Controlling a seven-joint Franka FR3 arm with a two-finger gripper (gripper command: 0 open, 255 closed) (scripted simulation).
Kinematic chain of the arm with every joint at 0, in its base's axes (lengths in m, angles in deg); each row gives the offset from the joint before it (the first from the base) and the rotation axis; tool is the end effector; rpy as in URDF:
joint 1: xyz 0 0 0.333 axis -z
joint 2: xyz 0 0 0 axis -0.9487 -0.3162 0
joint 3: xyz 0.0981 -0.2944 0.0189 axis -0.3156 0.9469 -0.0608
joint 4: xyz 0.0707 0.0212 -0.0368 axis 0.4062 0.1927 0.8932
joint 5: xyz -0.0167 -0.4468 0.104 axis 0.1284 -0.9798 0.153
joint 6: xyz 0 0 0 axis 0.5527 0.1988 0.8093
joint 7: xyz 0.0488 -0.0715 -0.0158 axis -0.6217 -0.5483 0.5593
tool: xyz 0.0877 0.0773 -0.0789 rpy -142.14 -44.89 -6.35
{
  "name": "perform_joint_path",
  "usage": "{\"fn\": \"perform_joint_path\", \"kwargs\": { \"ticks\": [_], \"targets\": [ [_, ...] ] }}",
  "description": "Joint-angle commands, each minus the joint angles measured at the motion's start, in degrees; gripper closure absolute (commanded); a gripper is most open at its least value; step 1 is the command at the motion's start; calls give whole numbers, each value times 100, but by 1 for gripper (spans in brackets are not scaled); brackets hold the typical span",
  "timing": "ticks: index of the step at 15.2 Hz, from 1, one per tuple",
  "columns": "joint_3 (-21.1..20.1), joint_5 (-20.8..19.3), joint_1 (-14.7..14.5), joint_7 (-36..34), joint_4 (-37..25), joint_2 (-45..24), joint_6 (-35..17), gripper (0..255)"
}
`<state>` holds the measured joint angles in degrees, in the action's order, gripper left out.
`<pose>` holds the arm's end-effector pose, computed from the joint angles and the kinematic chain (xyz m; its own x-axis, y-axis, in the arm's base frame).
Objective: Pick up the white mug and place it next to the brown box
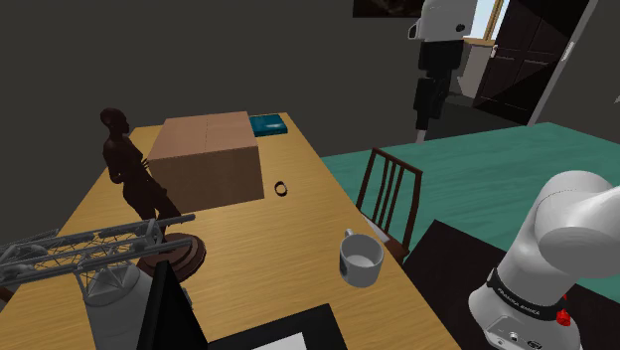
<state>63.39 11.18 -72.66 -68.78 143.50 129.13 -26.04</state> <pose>0.3735 0.0117 0.5611 0.9935 0.0597 -0.0967 0.0572 -0.9980 -0.0283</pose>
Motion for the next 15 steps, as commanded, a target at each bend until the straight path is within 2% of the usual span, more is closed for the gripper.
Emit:
{"fn": "perform_joint_path", "kwargs": {
  "ticks": [1,8,15],
  "targets": [
    [0,0,0,0,0,0,0,0],
    [-700,401,-280,-596,934,-44,-1007,0],
    [-1456,785,-594,-1201,1544,-531,-2134,0]
  ]
}}
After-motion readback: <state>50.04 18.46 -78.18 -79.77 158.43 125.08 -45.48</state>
